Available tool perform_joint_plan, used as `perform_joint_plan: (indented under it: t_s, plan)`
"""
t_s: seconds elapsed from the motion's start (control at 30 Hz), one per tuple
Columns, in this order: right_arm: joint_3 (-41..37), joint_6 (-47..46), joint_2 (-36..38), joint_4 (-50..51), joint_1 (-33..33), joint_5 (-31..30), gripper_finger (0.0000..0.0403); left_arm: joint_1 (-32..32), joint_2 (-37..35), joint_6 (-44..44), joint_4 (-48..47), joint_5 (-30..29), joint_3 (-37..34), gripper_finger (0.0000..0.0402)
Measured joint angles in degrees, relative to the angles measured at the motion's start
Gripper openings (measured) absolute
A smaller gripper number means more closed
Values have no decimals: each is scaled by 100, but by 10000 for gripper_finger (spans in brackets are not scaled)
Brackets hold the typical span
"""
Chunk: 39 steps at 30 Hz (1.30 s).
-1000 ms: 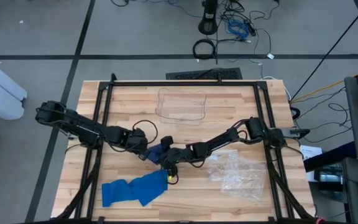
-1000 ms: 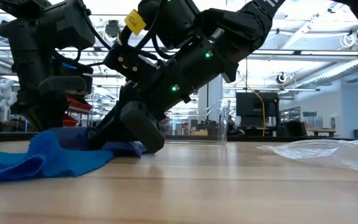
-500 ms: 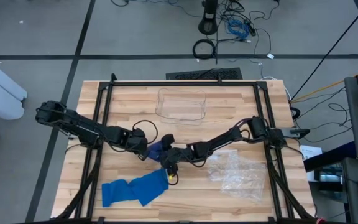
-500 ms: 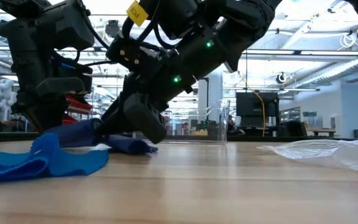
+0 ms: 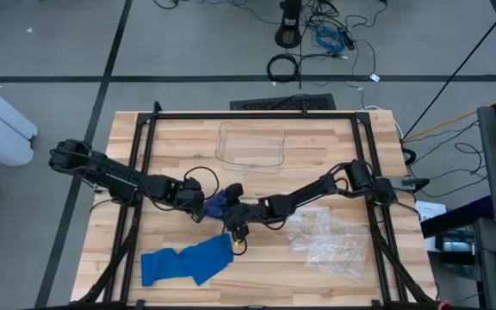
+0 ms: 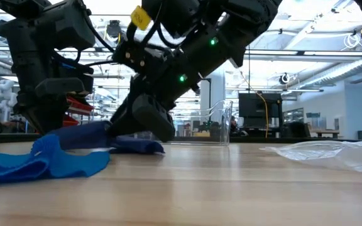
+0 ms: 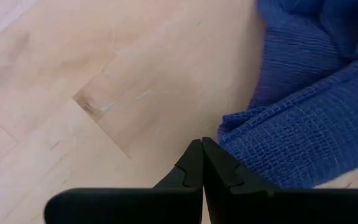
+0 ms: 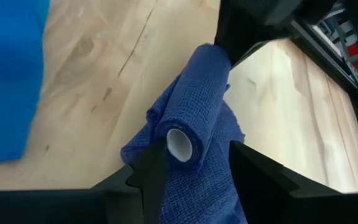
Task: Roll bandage
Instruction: Roll the purple bandage
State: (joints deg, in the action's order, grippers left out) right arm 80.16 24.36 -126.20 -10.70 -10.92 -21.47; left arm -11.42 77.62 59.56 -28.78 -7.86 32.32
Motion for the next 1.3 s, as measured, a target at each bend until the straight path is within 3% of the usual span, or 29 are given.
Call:
perform_joint_plan:
  t_s: [0.3, 0.43, 0.7, 1.3]
  plan:
    - [4, -199, 169, 325, 1, 38, 159, 0, 0, -6, 1, -9, 0, 0]
    - [2, -437, 169, 688, 1, 375, 159, 0, 0, -5, -1, -9, 0, 0]
    - [4, -404, 166, 164, 98, 531, 159, 2, 0, -32, 2, -9, 0, 0]
    - [2, -267, 73, 442, 182, 465, 159, -24, 0, 9, 24, -9, 0, 0]
